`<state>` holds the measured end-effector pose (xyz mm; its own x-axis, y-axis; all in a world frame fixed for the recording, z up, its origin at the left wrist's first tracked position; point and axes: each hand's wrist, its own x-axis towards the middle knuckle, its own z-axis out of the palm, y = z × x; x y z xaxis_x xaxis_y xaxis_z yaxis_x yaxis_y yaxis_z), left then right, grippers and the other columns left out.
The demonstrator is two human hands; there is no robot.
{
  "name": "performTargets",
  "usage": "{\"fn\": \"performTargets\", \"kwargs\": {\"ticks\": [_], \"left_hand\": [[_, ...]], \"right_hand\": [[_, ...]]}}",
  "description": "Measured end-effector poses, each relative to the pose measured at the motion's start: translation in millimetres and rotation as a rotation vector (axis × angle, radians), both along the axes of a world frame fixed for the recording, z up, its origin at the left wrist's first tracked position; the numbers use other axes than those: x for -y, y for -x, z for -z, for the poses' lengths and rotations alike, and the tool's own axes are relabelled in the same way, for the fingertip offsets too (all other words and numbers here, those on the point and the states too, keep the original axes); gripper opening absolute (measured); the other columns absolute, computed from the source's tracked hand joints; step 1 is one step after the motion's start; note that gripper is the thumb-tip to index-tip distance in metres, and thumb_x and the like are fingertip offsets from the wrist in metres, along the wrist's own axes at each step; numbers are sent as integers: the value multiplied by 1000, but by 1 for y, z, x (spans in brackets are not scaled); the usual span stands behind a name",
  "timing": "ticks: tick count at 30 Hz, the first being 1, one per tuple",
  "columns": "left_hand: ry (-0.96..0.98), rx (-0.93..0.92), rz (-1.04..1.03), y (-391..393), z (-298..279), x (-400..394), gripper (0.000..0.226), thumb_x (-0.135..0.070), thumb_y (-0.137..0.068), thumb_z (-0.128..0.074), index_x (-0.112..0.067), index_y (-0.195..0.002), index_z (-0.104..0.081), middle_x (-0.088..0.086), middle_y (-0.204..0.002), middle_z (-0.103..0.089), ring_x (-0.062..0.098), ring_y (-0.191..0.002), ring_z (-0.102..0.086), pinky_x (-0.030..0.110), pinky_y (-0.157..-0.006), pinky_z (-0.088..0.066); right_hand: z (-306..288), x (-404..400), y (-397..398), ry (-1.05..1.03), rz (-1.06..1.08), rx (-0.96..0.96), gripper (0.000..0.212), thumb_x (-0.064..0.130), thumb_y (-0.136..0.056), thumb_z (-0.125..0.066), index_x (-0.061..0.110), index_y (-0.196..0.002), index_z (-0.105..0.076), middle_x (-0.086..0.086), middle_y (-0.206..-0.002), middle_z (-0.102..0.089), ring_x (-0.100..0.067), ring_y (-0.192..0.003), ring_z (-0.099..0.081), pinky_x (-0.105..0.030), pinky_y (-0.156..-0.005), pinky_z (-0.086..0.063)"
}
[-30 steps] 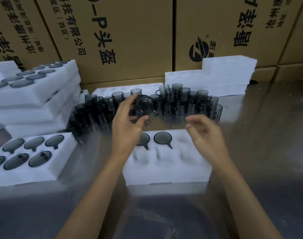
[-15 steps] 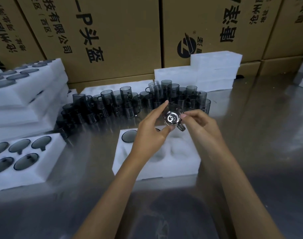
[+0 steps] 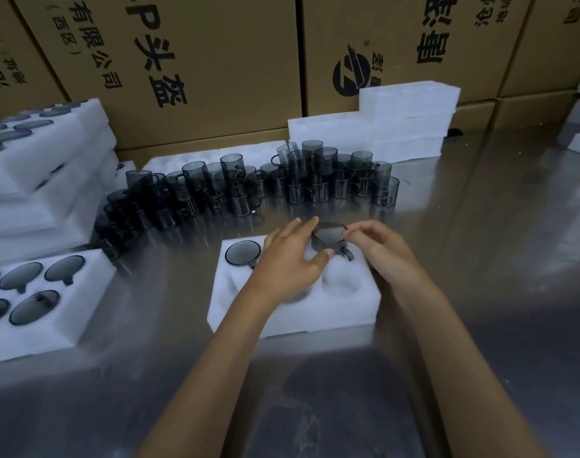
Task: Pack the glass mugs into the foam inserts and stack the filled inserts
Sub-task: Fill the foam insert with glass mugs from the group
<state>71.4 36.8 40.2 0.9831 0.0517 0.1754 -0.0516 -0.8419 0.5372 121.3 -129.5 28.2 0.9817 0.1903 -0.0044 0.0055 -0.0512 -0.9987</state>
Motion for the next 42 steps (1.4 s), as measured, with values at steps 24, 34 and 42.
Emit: {"fn": "performTargets", "kwargs": {"ticks": [24, 34, 42], "left_hand": [[-28, -102, -146, -8, -24, -21, 37, -22, -99, -46, -30, -132, -61, -4, -132, -64, 21, -125, -55, 40, -111, -38], [39, -119, -571, -84, -55, -168, 62, -16, -96, -44, -28, -154, -24, 23, -102, -69, 39, -91, -69, 47, -87, -57], [-218, -64, -512, -118, -32, -189, 42, -11, -99, -46, -19, -140, -45, 27, -123, -60, 47, -110, -56, 46, -89, -49]], "right_hand": [[22, -27, 4, -210, -42, -17, 34, 2, -91, -64, 33, -103, -72, 17, -88, -73, 2, -79, -68, -14, -64, -51], [23, -32, -19, -227, 31, -99, 9, 21, -92, -69, 25, -99, -73, 8, -88, -74, -1, -70, -69, -18, -61, -55], [25, -32, -22, -164, 37, -86, 12, 26, -94, -63, 27, -92, -75, 6, -94, -75, -17, -95, -70, -37, -89, -55]]}}
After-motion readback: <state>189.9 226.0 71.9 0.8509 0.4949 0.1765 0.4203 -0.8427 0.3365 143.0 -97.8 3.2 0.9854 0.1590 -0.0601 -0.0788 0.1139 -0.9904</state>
